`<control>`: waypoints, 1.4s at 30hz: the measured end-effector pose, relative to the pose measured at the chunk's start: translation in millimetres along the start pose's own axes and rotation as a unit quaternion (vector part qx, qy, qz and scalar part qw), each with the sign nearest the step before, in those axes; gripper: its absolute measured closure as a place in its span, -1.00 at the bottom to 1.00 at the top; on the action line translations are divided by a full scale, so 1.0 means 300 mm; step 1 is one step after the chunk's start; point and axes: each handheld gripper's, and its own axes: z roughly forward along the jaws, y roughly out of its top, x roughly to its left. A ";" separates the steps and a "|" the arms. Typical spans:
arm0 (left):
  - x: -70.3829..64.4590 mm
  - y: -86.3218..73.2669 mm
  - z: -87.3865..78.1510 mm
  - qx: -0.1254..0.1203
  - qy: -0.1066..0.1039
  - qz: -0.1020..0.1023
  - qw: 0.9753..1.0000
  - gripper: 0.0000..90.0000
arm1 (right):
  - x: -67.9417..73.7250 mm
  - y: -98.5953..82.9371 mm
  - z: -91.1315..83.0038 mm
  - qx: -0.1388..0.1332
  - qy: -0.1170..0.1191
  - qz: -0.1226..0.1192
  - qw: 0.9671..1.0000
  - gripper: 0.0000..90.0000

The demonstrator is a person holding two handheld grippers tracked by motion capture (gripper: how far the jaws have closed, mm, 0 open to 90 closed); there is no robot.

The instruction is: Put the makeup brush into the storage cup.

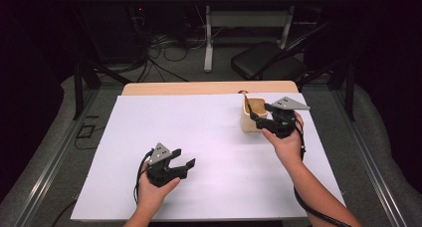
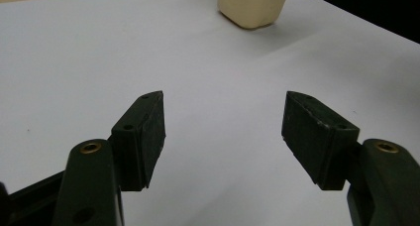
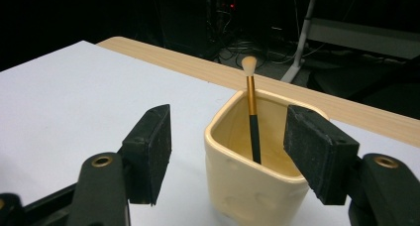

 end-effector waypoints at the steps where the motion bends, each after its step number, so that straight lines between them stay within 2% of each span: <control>1: 0.000 0.000 0.000 0.000 0.000 0.000 1.000 -0.25 | 0.001 -0.001 -0.003 0.000 0.001 0.000 1.000 -0.21; 20: 0.000 0.001 -0.002 -0.001 0.001 0.000 1.000 -0.25 | 0.039 -0.042 -0.073 0.000 0.015 0.000 1.000 -0.21; 34: 0.000 0.002 -0.006 -0.001 0.003 0.001 1.000 -0.25 | 0.082 -0.116 -0.128 -0.002 0.028 -0.004 1.000 -0.21; 42: 0.000 0.001 -0.006 -0.004 0.003 -0.002 1.000 -0.25 | 0.095 -0.176 -0.153 0.004 0.033 0.009 0.999 -0.21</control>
